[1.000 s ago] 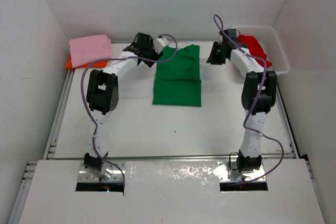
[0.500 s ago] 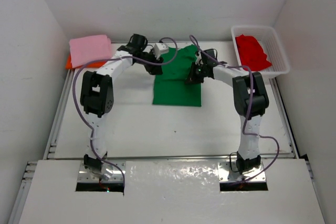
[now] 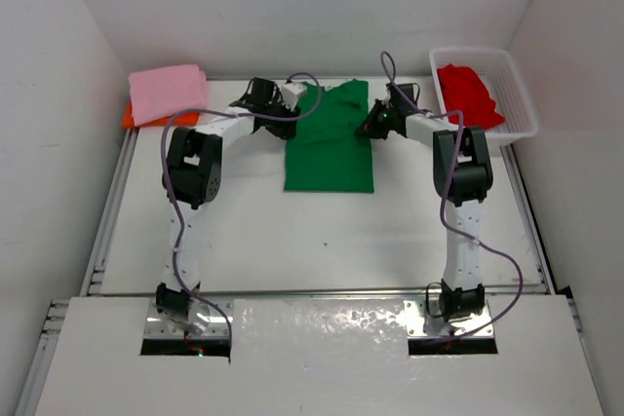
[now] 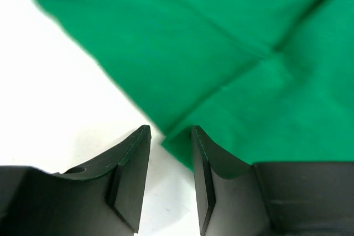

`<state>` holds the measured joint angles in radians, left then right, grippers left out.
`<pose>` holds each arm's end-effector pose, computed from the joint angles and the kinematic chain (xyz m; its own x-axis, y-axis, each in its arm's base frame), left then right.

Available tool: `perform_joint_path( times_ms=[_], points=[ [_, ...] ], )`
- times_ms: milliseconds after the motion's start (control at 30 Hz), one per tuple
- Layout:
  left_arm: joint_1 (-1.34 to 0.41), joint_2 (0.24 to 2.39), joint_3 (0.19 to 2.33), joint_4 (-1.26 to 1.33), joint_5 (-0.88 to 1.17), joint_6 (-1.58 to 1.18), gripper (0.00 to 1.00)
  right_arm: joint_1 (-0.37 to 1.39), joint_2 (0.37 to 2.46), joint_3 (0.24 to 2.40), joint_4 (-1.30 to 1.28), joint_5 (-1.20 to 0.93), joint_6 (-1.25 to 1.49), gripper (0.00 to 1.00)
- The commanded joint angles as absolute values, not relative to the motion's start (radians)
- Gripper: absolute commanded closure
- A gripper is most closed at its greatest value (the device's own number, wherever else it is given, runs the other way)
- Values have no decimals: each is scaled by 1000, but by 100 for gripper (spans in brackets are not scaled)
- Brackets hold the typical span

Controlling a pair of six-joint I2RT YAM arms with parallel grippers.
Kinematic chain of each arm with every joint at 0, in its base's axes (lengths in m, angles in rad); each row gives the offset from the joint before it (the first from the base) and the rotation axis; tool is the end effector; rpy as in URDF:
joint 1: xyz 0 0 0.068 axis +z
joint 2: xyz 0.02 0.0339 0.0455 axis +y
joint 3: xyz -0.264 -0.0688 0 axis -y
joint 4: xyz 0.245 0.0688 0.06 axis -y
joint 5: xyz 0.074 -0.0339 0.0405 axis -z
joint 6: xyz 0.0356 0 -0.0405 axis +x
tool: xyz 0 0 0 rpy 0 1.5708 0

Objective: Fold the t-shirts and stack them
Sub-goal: Fold the folded rectangular tshirt in 1/3 of the way, then grab one side of the 2/3 rectangular tshirt with both arms

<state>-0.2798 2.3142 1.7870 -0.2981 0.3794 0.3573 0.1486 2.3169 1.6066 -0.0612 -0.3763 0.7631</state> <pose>0.4896 -0.1544 0.1578 -0.4874 0.4781 -0.7307 0.7135 0.7004 -0.0177 0.4934 0.0871 0.1184 -0.7736 0.5342 -0.3410 0.1888 0.7079 0.6806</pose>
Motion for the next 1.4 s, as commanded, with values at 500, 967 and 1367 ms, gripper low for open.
perform_joint_path(
  times_ms=[500,967,1367],
  points=[
    [-265,2252,1926,-256,138,385,57,78,2252,1828,-323,-212,526,72],
    [-458,2026,1663,-990,420,1382,40,156,1856,1247,-503,-184,517,42],
    [-535,1997,1356,-591,269,1289,36,207,1910,1111,-331,-227,624,45]
  ],
)
